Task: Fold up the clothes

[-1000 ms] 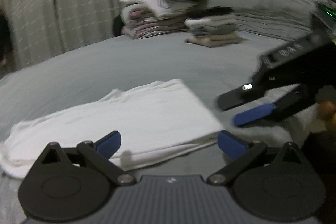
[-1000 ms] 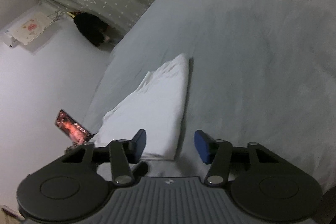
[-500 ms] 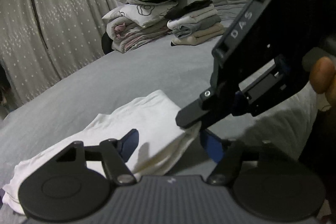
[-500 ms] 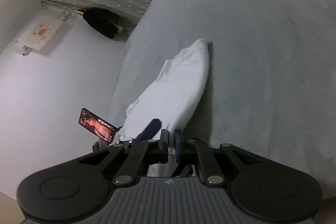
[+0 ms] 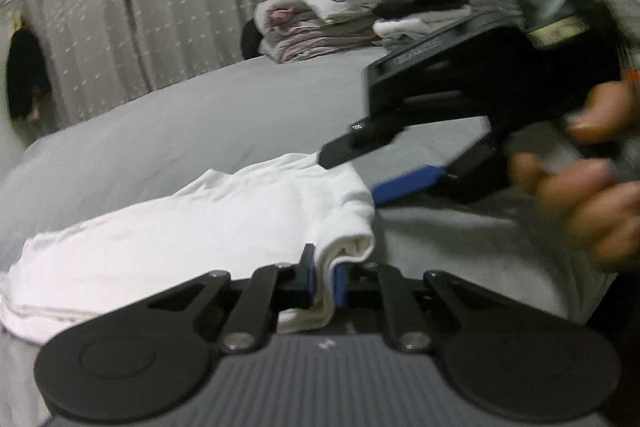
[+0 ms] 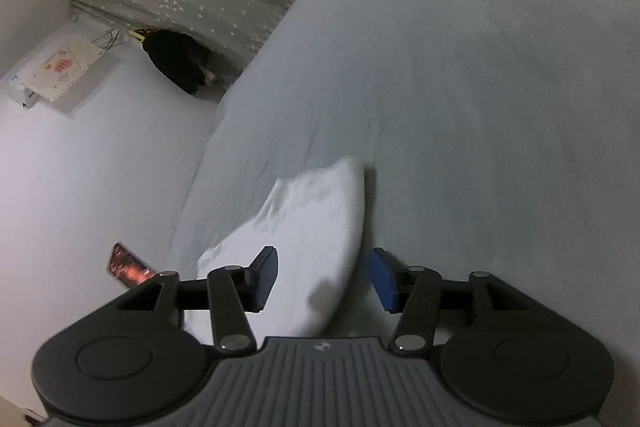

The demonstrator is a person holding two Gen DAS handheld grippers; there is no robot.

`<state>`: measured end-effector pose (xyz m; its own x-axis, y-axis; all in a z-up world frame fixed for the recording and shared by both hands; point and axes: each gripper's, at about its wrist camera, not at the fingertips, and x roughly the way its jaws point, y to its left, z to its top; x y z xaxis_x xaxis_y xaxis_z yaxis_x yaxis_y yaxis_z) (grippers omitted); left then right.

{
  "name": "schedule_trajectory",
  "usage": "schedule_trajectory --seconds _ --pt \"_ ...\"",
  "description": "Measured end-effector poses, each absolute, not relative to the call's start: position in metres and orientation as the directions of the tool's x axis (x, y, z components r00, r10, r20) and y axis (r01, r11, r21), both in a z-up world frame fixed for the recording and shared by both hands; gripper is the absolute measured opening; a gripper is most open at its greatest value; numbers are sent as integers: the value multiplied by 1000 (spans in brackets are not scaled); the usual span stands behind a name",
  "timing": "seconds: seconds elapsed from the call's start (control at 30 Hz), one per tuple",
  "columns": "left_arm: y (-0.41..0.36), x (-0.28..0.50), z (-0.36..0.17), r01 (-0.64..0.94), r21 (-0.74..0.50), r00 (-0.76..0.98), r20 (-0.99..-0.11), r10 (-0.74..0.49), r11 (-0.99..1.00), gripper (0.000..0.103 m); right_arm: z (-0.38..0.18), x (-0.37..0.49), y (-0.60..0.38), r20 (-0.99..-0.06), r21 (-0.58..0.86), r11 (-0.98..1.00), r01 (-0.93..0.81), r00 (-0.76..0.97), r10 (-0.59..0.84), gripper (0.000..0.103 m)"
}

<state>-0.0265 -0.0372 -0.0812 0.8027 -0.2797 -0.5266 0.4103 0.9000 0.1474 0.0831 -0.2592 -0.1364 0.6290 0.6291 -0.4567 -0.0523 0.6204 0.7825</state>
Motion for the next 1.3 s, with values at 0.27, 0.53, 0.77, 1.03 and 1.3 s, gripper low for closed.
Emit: schedule_trajectory --seconds 0.27,0.53,0.77,1.03,1.3 --pt "-46 -36 -74 323 109 830 -510 -226 940 7 -147 107 -260 -444 761 649 -15 718 537 6" --pt "-85 -48 -69 352 96 816 -519 -255 931 7 -141 83 -299 -420 768 640 12 764 490 5" --pt "-121 -58 -74 365 -6 789 -529 -312 931 7 -127 72 -345 -458 762 646 57 753 473 6" --pt "-95 -57 -69 330 -164 779 -509 -366 930 7 -99 81 -337 -486 731 681 49 738 469 6" --pt "-35 -60 -48 268 -383 794 -432 -427 884 7 -59 91 -295 -500 687 726 11 732 462 6"
